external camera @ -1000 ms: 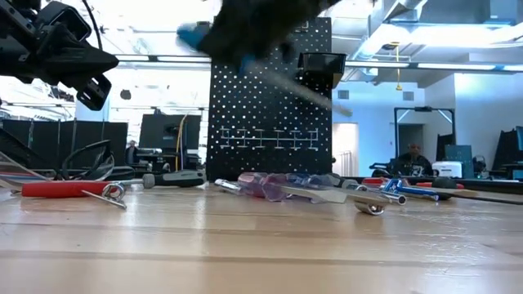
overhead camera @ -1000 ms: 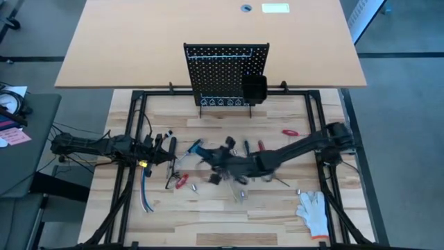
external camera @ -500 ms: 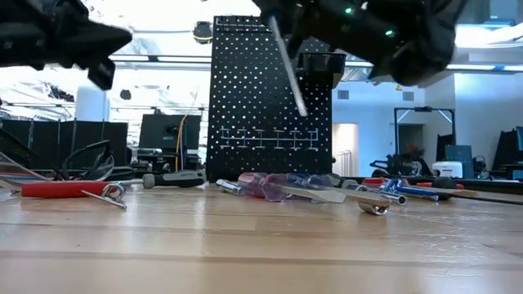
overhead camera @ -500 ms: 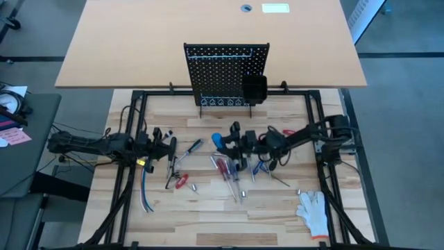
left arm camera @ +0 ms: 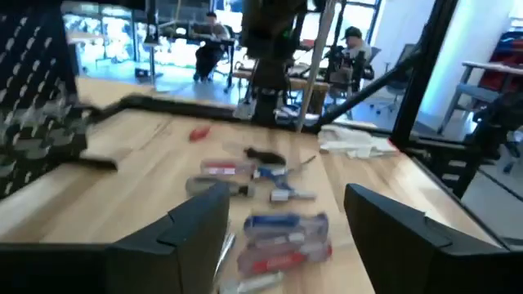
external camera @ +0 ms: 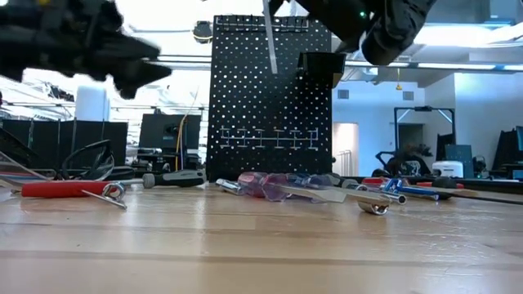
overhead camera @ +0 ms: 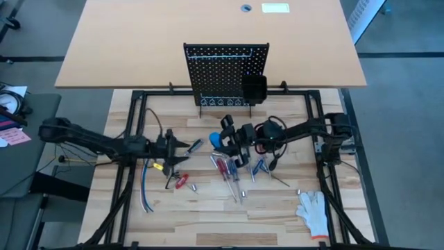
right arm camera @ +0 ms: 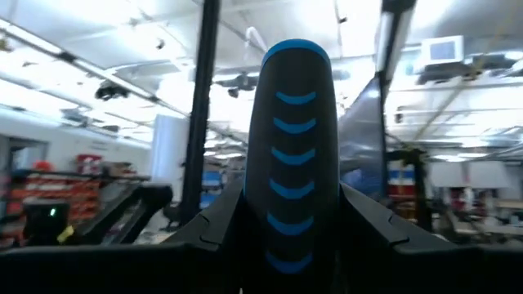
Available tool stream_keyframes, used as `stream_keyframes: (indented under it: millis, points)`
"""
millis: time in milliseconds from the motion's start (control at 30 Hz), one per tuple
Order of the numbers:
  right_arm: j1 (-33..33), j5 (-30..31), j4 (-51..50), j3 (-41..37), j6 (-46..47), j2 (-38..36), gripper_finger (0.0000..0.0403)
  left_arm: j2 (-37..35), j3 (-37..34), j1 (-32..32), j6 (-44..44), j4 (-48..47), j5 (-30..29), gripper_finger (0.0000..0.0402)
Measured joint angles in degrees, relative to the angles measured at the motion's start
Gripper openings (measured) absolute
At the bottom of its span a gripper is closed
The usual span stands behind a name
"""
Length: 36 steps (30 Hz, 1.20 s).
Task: Hang tools onto peg board
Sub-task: Hang the blue screwdriver on the pegboard
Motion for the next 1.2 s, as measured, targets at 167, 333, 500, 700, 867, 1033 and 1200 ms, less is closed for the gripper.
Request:
stream_keyframes:
  millis: [167, 333, 500, 700, 867, 1033, 1200]
  points:
    - [1.02, -6.38, -1.79, 2.04, -0.19, 0.00, 0.0143, 12.77, 7.02, -0.72, 7.12, 3.74, 2.24, 0.0244]
    - [2.27, -8.10, -1.91, 2.06, -0.87, 0.02, 0.0143, 23.41, 14.09, -0.88, 11.09, 13.45, 9.02, 0.0244]
    - [3.84, -5.69, -2.20, 2.06, -4.63, 0.02, 0.0143, 31.15, 21.32, -1.55, 14.50, 13.53, 8.19, 0.0244]
    - [5.99, 1.45, -3.84, 2.08, -9.63, 0.04, 0.0143, 35.44, 24.99, -3.85, 18.47, 12.85, 1.14, 0.0244]
    - [7.64, 7.04, -6.41, 2.08, -16.26, 0.08, 0.0143, 35.47, 24.98, -4.98, 17.75, 14.38, 0.11, 0.0244]
    - [8.76, 8.33, -6.21, 2.08, -22.47, 0.09, 0.0143, 35.45, 25.01, -5.03, 12.95, 16.47, 2.17, 0.0243]
    - [9.35, 8.34, -6.44, 2.08, -25.69, 0.09, 0.0143, 35.44, 25.01, -5.01, 9.30, 17.57, 2.58, 0.0209]
